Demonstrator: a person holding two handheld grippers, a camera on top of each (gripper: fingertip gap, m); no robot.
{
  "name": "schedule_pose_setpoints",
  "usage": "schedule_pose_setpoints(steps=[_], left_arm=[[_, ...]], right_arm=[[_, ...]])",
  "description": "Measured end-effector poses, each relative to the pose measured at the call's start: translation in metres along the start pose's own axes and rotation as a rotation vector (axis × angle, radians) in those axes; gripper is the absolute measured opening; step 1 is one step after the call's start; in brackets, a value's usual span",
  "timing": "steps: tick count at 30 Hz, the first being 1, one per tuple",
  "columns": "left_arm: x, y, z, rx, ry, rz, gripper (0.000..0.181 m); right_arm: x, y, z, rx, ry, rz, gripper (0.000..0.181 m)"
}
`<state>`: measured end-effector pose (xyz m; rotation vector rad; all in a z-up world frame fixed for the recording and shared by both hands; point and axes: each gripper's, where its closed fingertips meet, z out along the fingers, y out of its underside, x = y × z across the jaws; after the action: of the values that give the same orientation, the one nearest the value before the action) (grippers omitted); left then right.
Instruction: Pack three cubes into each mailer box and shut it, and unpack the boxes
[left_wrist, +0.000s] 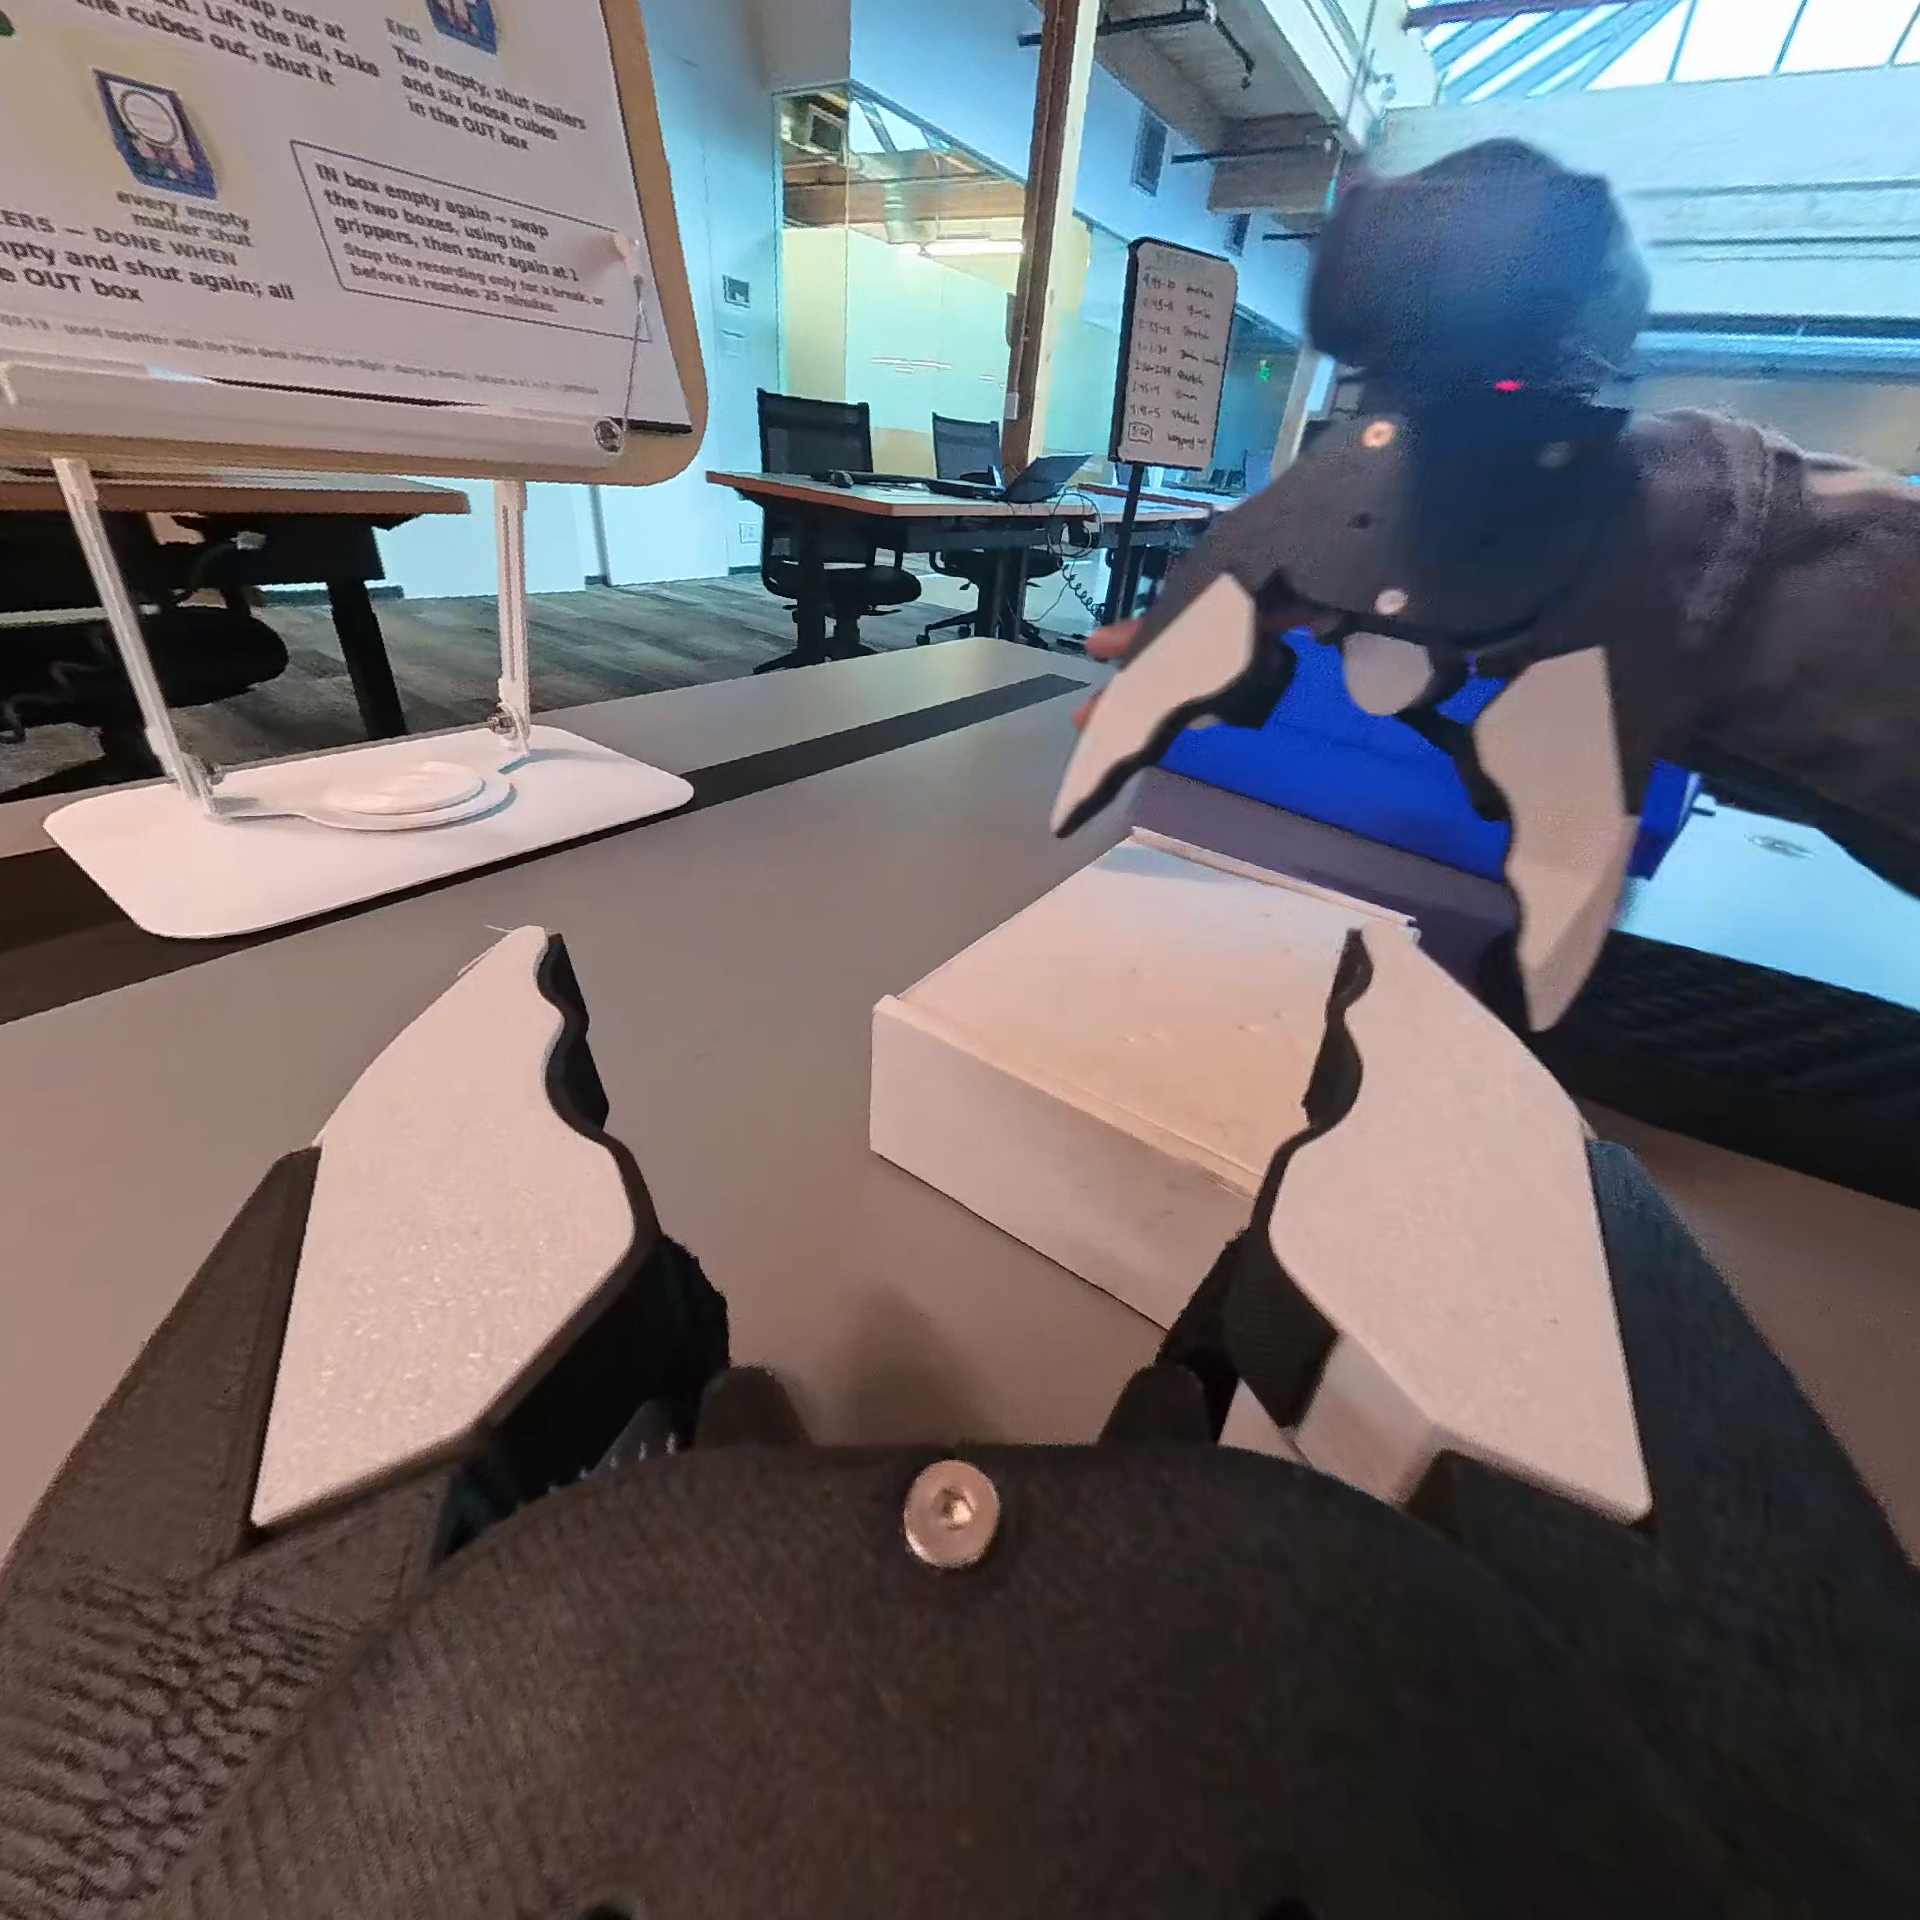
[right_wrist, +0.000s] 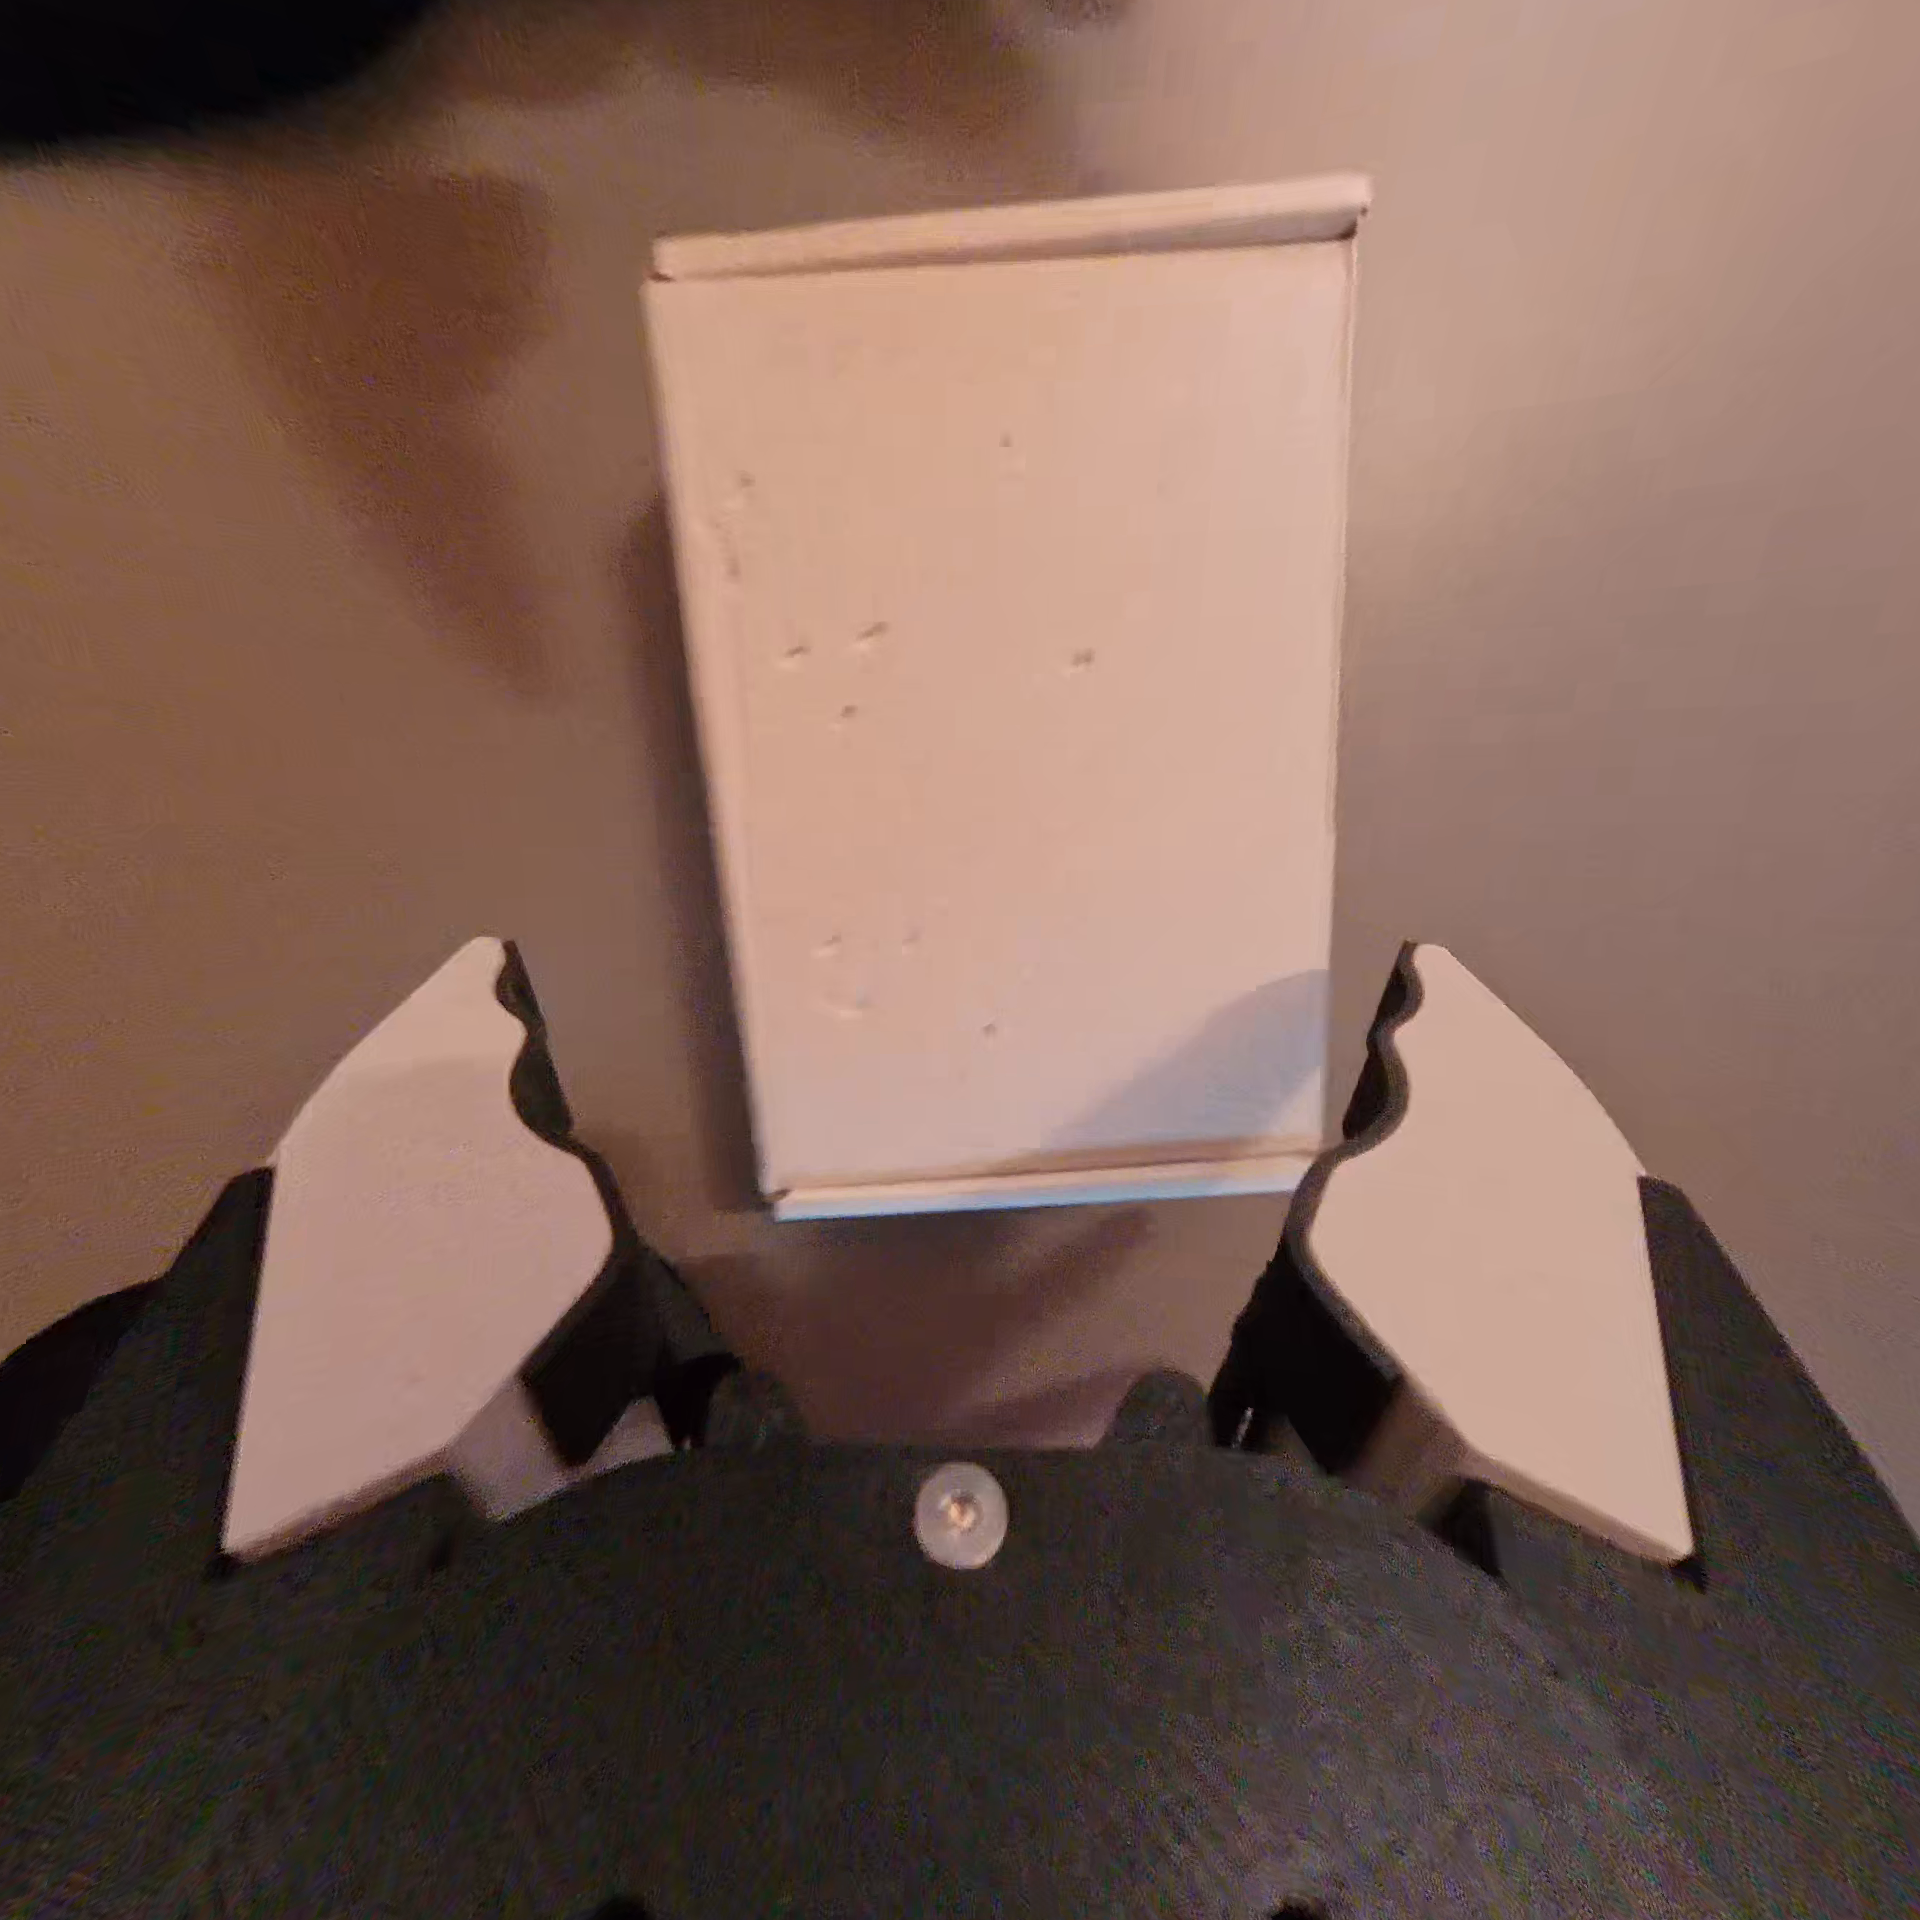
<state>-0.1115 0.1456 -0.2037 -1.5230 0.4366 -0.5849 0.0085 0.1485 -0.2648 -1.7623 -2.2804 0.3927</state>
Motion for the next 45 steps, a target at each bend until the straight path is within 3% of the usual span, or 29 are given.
schedule_pose_setpoints(steps=[6,17,27,33,36,40,45], left_arm=[[0.002,0.0,0.001,-0.003,0.007,0.01,0.132],[0.002,0.002,0.001,-0.012,0.013,0.013,0.132],[0.003,0.003,0.001,-0.015,0.014,0.013,0.131],[0.003,0.003,0.0,-0.016,0.015,0.014,0.131],[0.003,0.004,0.0,-0.019,0.014,0.012,0.13],[0.002,0.004,0.0,-0.018,0.014,0.007,0.13],[0.001,0.004,0.0,-0.016,0.008,-0.002,0.129]], right_arm=[[0.014,-0.008,0.015,-0.148,-0.011,-0.049,0.144],[0.011,-0.011,0.028,-0.255,-0.03,-0.07,0.124],[0.017,-0.011,0.017,-0.278,0.032,-0.099,0.124],[0.018,-0.008,-0.027,-0.233,0.097,-0.115,0.124],[0.021,0.013,-0.062,-0.25,0.173,-0.11,0.124],[0.028,0.065,-0.119,-0.315,0.287,-0.053,0.124],[0.037,0.151,-0.19,-0.413,0.413,0.087,0.124]])
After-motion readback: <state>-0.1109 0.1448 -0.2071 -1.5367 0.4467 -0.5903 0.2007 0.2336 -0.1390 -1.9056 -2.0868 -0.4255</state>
